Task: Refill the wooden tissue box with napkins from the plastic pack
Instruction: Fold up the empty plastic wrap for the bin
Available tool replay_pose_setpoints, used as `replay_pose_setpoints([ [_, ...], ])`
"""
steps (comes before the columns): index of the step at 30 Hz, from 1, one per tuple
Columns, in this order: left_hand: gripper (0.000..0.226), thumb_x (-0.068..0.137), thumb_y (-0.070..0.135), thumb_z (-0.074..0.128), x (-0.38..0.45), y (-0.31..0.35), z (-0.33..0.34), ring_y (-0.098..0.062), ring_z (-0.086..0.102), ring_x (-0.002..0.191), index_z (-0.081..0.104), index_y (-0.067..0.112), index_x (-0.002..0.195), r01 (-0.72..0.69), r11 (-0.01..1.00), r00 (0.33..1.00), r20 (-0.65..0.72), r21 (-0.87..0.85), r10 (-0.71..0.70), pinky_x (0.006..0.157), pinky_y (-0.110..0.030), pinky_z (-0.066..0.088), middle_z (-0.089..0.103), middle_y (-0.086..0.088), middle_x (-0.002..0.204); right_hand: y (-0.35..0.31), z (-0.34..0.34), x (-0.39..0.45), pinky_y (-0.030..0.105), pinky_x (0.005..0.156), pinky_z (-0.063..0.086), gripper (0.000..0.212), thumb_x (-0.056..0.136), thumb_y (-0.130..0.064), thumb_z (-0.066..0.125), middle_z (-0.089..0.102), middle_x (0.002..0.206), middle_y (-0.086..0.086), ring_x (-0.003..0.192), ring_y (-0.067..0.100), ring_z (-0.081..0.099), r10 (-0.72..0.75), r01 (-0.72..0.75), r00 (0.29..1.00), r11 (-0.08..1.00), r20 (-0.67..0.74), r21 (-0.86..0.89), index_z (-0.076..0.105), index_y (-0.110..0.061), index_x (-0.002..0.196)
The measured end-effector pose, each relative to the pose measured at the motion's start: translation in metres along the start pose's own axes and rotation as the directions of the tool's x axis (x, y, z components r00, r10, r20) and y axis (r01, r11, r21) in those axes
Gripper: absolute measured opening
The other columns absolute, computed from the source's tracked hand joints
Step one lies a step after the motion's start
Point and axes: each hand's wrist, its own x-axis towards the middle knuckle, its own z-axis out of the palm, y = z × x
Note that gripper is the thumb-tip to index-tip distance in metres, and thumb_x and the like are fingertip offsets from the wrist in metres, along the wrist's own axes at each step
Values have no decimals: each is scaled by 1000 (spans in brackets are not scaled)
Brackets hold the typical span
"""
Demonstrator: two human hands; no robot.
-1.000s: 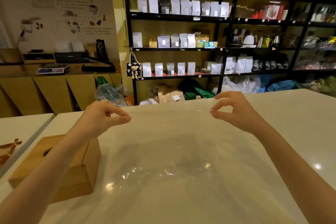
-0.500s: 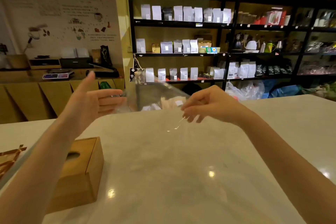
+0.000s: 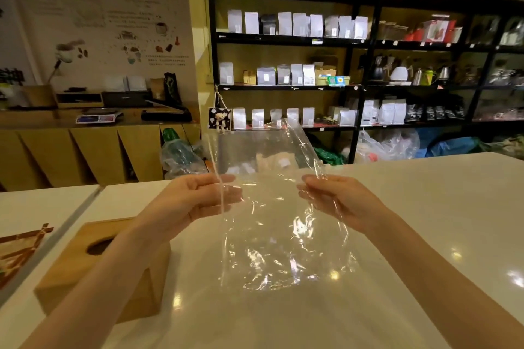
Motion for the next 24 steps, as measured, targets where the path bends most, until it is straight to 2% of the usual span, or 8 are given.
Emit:
replay_pose_setpoints([
  [3,38,64,18,67,0,-4,4,-19,72,84,65,10,102,-9,999,992,-125,31,13,57,-19,56,76,-9,91,6,-3,0,22,54,55,15,74,-15,69,76,78,8,70,16,72,1,0,1000,1000,28,-23,73,-7,87],
  [9,20,85,8,53,-2,-6,7,-19,72,80,64,7,102,42,999,981,-187,-19,-45,52,-20,55,76,-8,86,10,-9,-2,22,53,55,13,81,-13,64,77,80,7,73,16,73,-7,8,999,999,43,-36,75,-11,86],
  [13,30,88,24,50,-3,-4,12,-24,73,78,57,7,111,72,982,972,-210,-177,-109,52,-24,56,76,-13,83,11,-8,-3,19,49,54,13,86,-11,60,77,80,7,70,14,73,-21,22,999,1000,27,-22,71,-7,92],
  [15,46,76,28,61,-5,-5,12,-25,72,82,48,18,119,19,988,978,-202,-152,-50,56,-25,57,75,-14,89,10,-5,-4,19,50,54,15,86,-11,60,77,78,7,68,12,72,-23,23,1000,999,21,-23,69,-5,95],
  [17,60,66,18,68,-7,-6,11,-25,72,84,44,35,118,-27,996,976,-217,-86,7,58,-24,58,75,-15,92,9,-3,-6,20,52,55,20,86,-14,61,77,79,7,70,13,73,-38,39,999,998,13,-45,67,-3,101],
  [18,56,68,13,67,-8,-6,11,-24,72,83,49,35,116,-41,996,974,-227,-75,23,58,-23,57,75,-14,90,8,-3,-6,22,54,56,22,86,-15,61,77,82,8,73,15,73,-58,58,998,996,13,-63,64,-5,105],
  [22,22,80,3,58,-7,-3,9,-16,72,73,69,10,97,-22,1000,957,-287,23,27,52,-16,53,76,-9,83,8,-5,-11,28,61,59,32,88,-18,57,76,92,6,83,21,72,-173,178,984,966,41,-189,53,-38,113],
  [24,17,77,6,61,-7,-1,8,-13,72,71,70,12,90,-2,999,959,-281,54,17,54,-16,54,76,-6,82,5,-6,-13,26,63,58,27,88,-21,57,76,93,2,86,18,72,-194,207,978,938,75,-279,62,-28,114],
])
